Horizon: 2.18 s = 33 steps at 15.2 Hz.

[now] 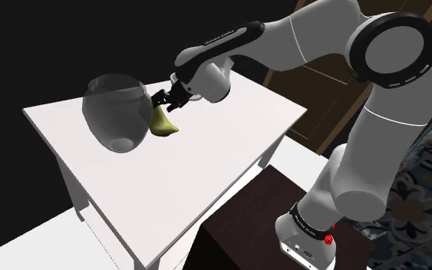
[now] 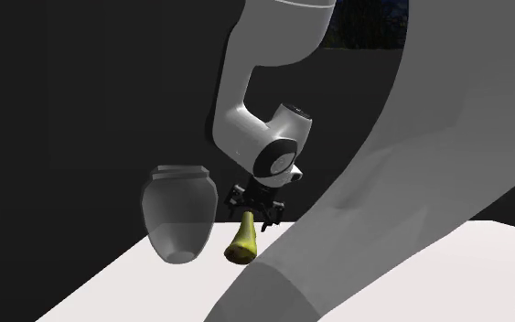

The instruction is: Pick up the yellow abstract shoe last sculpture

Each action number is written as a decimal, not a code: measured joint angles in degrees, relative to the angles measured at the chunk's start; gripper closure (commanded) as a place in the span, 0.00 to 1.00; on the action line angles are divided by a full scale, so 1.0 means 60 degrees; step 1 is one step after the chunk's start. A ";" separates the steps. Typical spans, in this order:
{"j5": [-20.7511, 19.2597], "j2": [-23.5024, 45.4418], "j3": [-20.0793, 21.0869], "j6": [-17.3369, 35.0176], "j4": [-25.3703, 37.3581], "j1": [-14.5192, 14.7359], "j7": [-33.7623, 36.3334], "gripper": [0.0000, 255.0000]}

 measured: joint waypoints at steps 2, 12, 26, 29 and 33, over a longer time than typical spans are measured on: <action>0.0496 0.0291 0.0181 0.0182 0.0109 -0.0101 -0.0483 0.00; 0.1437 0.0723 0.0539 0.0466 0.0242 -0.0360 -0.1458 1.00; -0.0157 0.0000 -0.0063 -0.0072 0.0107 0.0039 0.0156 1.00; -0.0722 -0.0310 -0.0236 -0.0261 0.0041 0.0177 0.0737 1.00; -0.1379 -0.0632 -0.0436 -0.0570 0.0067 0.0257 0.1350 1.00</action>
